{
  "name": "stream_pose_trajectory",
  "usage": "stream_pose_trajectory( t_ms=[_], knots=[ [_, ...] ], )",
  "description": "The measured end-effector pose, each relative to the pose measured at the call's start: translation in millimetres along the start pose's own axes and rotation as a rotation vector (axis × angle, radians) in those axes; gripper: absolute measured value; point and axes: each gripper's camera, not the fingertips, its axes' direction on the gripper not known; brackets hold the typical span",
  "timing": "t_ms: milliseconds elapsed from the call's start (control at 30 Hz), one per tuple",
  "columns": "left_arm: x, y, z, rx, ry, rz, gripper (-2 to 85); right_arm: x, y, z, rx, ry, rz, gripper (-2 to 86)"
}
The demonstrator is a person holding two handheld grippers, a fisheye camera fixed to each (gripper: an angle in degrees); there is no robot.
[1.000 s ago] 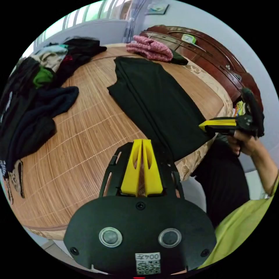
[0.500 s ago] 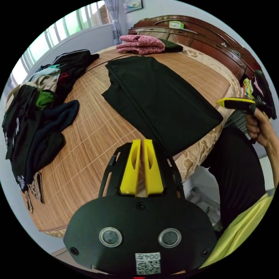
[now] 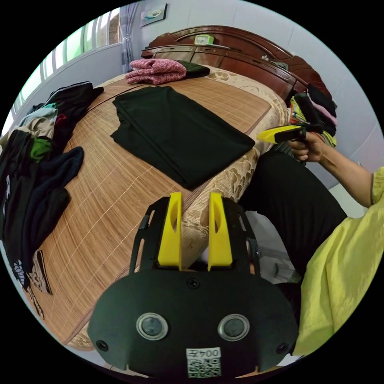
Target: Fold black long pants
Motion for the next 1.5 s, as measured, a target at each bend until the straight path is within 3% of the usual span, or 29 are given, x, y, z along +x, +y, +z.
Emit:
stream_pose_trajectory(
  t_ms=[367, 1067, 1333, 1500],
  knots=[
    [1.9, -4.8, -6.3, 0.016, 0.009, 0.073, 6.8, 23.7, 6.6, 27.9, -0.096, 0.007, -0.045, 7.4],
    [-32.8, -9.1, -16.2, 0.013, 0.251, 0.02, 1.9, 35.4, 19.5, 103.4, -0.227, 0.059, -0.085, 1.7],
    [5.2, -12.2, -55.7, 0.03, 0.034, 0.183, 3.0, -30.3, 36.0, 111.8, -0.141, 0.341, -0.302, 8.4],
    [37.8, -32.2, -63.3, 0.067, -0.012, 0.31, 6.0, -66.0, 26.6, 158.5, -0.187, 0.355, -0.435, 9.6]
  ],
)
